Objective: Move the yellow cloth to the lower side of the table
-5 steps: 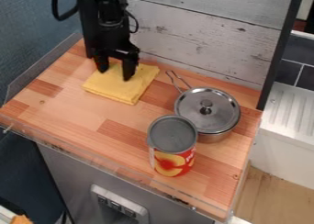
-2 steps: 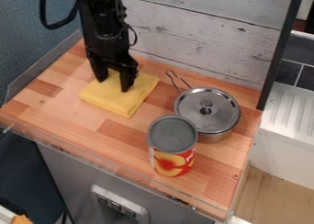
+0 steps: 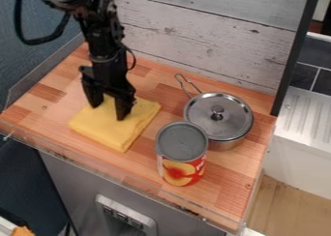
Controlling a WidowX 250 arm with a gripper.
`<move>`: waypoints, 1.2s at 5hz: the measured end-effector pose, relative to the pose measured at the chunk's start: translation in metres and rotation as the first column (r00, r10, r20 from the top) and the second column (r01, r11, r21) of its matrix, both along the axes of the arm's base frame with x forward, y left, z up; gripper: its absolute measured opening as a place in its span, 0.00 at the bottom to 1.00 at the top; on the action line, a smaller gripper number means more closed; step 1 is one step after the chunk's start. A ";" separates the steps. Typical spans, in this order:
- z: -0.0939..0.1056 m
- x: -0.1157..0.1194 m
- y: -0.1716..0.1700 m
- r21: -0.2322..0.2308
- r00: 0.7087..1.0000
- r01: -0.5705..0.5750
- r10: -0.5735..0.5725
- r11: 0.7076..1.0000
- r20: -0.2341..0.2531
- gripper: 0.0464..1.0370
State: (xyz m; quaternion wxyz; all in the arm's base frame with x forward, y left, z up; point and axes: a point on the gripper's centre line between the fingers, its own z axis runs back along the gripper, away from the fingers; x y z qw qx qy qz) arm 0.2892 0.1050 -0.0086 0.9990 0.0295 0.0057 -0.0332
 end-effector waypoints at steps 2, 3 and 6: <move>0.000 -0.020 -0.005 0.017 1.000 -0.003 0.003 1.000 -0.020 0.96; 0.001 -0.020 -0.005 0.023 1.000 -0.018 0.019 1.000 -0.025 0.96; 0.062 -0.001 -0.018 0.019 0.993 0.016 -0.018 1.000 0.115 0.96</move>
